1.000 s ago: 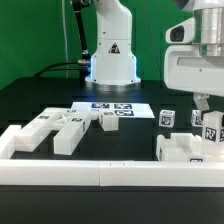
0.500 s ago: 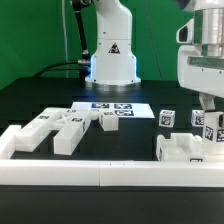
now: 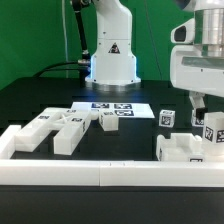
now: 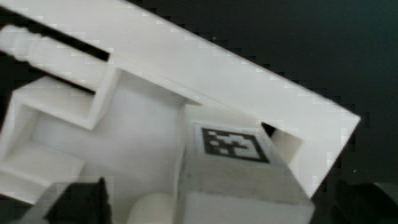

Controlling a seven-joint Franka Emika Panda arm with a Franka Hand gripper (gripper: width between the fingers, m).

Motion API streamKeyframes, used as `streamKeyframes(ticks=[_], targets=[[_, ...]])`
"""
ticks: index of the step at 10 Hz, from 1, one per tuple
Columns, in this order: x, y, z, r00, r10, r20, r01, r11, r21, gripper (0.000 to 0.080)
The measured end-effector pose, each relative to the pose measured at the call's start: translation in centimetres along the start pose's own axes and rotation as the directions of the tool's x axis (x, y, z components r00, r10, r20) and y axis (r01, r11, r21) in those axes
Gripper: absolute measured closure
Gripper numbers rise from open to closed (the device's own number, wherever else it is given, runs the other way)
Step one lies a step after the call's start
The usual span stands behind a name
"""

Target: Assemble chair

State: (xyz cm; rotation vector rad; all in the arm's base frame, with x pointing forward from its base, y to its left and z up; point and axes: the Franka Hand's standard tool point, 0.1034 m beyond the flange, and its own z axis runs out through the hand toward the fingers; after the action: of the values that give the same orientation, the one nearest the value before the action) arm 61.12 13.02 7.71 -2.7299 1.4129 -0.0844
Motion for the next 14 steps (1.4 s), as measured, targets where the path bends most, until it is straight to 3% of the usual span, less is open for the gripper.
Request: streamKeyframes(ticks=[3,6,14], targets=[[0.12,0.08,0.02,0.974,-0.227,0.0,0.227,0.974,-0.001,0.0151],[0.18,0.11,0.02,0.892,-0.451,-0.001,0.451,0.892,-0.003,0.0151],[0.26,0.09,0.0,0.501,-0.866,-0.001,0.866,0.501,-0.014,0.0151]])
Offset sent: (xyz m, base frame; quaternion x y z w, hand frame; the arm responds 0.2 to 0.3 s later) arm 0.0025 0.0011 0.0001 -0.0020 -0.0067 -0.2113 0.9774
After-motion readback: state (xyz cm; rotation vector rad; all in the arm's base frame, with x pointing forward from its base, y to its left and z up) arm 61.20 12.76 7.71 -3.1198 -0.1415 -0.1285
